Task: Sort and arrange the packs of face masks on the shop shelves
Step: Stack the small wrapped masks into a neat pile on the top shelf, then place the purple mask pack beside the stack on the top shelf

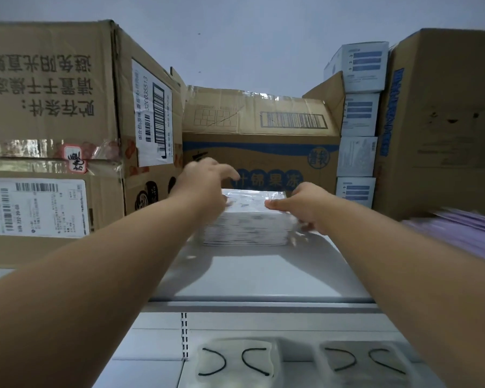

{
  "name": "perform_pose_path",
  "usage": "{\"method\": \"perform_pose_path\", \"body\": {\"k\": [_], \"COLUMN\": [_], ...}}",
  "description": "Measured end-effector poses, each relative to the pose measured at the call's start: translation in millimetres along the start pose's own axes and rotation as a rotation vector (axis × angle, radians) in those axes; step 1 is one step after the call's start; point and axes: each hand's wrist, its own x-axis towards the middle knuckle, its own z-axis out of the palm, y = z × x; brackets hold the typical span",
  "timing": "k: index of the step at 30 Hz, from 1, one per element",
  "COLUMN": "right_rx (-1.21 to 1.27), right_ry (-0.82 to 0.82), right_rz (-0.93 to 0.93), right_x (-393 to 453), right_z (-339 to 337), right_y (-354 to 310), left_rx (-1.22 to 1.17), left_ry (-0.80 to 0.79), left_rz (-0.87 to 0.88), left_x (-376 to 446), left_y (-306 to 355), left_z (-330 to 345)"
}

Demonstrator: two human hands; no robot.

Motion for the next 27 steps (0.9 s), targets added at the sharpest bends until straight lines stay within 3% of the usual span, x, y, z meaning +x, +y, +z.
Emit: {"method": "perform_pose_path", "body": {"k": [1,3,6,9,17,22,27], "right_rx": [-0.150,-0.352,-0.468,-0.491,-0.401,-0.203,-0.330], "right_ry": [0.087,0.215,0.094,-0.024,-0.063,0.092,0.239], "right_rz": [-0.112,-0.391,-0.669,-0.638,-0.577,-0.557,-0.622], "right_x": [1,-1,-8,-11,-10,-14,-30], "right_z": [-1,-5,-5,4,-2,-14,-39], "right_y": [-1,-6,-17,-16,-11,-17,-1], "left_rx": [0.054,0.108,0.098,0.031,0.009,0.055,0.022], "left_ry": [-0.049,-0.181,-0.238,-0.261,-0.282,-0.070,0.007], "left_rz": [0.106,0.145,0.110,0.051,0.046,0.090,0.252], "left_x": [2,5,10,7,4,2,-16], "left_y": [4,12,9,2,8,15,54], "left_z": [-3,-9,-8,1,-3,-14,-9]}}
